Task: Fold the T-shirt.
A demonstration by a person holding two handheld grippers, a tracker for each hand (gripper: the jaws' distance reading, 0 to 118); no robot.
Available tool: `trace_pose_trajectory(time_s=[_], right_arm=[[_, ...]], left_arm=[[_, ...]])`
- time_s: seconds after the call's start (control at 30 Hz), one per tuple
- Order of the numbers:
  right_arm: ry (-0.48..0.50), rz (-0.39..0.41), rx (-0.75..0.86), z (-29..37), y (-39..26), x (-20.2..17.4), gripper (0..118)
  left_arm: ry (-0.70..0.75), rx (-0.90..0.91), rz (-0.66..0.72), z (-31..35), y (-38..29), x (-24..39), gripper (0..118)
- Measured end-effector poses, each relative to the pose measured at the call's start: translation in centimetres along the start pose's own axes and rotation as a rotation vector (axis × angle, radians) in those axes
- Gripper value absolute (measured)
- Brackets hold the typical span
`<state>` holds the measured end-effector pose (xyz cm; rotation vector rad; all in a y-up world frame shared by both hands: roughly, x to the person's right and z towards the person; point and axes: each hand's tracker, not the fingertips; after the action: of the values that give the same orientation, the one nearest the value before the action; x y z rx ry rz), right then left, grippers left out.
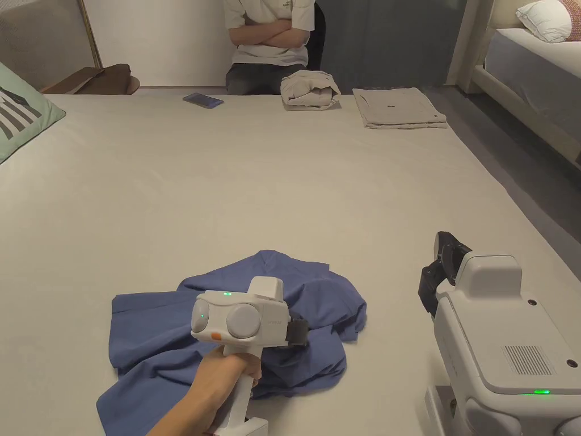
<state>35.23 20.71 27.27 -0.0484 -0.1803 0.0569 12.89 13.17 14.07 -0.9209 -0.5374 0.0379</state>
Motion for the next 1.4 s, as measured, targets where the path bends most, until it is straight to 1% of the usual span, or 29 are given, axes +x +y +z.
trace_pose_trajectory(time_s=[0.03, 0.07, 0.1, 0.13, 0.17, 0.23, 0.33, 0.43, 0.47, 0.6, 0.63, 0.67, 0.7, 0.73, 0.77, 0.8, 0.83, 0.9, 0.97, 1.03, 1.23, 1.33, 1.4], right_arm=[[0.002, -0.001, 0.003, 0.1, 0.2, -0.1, 0], [0.002, -0.003, 0.006, 0.1, 0.3, -0.2, 0], [0.004, -0.006, 0.009, 0.2, 0.5, -0.3, 0], [0.007, -0.009, 0.012, 0.2, 0.8, -0.4, 0], [0.012, -0.011, 0.016, 0.4, 1.1, -0.6, 0], [0.016, -0.015, 0.027, 0.7, 1.7, -0.9, 0], [0.020, -0.017, 0.050, 1.1, 2.5, -1.3, 0], [0.030, -0.013, 0.066, 1.3, 3.2, -1.9, 0], [0.029, -0.010, 0.071, 1.3, 3.4, -2.1, 0], [0.041, -0.004, 0.081, 1.5, 4.0, -2.8, 0], [0.044, -0.006, 0.083, 1.5, 4.1, -3.0, 0], [0.044, -0.006, 0.084, 1.4, 4.1, -3.2, 0], [0.046, -0.004, 0.086, 1.4, 4.2, -3.3, 0], [0.047, -0.003, 0.087, 1.4, 4.2, -3.5, 0], [0.048, -0.002, 0.088, 1.4, 4.2, -3.6, 0], [0.050, -0.003, 0.089, 1.4, 4.2, -3.7, 0], [0.051, -0.004, 0.089, 1.4, 4.2, -3.8, 0], [0.053, -0.003, 0.088, 1.4, 4.2, -3.9, 0], [0.055, 0.001, 0.087, 1.4, 4.2, -3.9, 0], [0.055, 0.003, 0.085, 1.4, 4.2, -3.9, 0], [0.057, 0.002, 0.085, 1.3, 4.1, -4.0, 0], [0.059, 0.005, 0.083, 1.1, 4.1, -4.0, 0], [0.063, 0.008, 0.080, 0.9, 4.0, -4.1, 0]], left_arm=[[0.004, 0.024, 0.013, 0.9, 0.2, 0.1, 109], [0.006, 0.024, 0.028, 0.6, 1.1, -0.7, 110], [0.005, 0.046, 0.037, 1.6, 1.5, -0.6, 109], [0.021, 0.115, 0.038, 3.1, 1.8, -0.6, 109], [-0.024, 0.146, 0.041, 4.0, 2.2, -1.0, 109], [-0.001, 0.227, 0.038, 6.7, 2.8, -1.7, 109], [0.087, 0.456, -0.003, 11.9, 2.6, -1.9, 109], [0.198, 0.634, -0.029, 16.1, 2.2, -3.0, 109], [0.243, 0.696, -0.025, 15.8, 1.9, -4.5, 109], [0.412, 0.803, -0.074, 17.6, 0.8, -6.8, 109], [0.433, 0.804, -0.072, 17.9, 0.6, -7.3, 108], [0.422, 0.811, -0.089, 18.1, 0.2, -7.8, 107], [0.436, 0.825, -0.096, 18.3, -0.1, -8.1, 100], [0.450, 0.824, -0.107, 18.5, -0.3, -8.1, 84], [0.454, 0.824, -0.105, 18.5, -0.6, -8.3, 61], [0.460, 0.822, -0.098, 18.4, -0.7, -8.5, 21], [0.466, 0.817, -0.091, 18.2, -0.8, -8.8, 0], [0.476, 0.815, -0.078, 18.4, -1.0, -8.8, 0], [0.442, 0.815, -0.057, 18.4, -1.4, -9.2, 0], [0.438, 0.800, -0.034, 18.6, -1.4, -9.3, 0], [0.437, 0.766, -0.020, 18.5, -1.3, -9.8, 0], [0.409, 0.689, 0.045, 18.2, -0.4, -11.0, 0], [0.377, 0.607, 0.074, 17.6, 0.6, -12.3, 0]])
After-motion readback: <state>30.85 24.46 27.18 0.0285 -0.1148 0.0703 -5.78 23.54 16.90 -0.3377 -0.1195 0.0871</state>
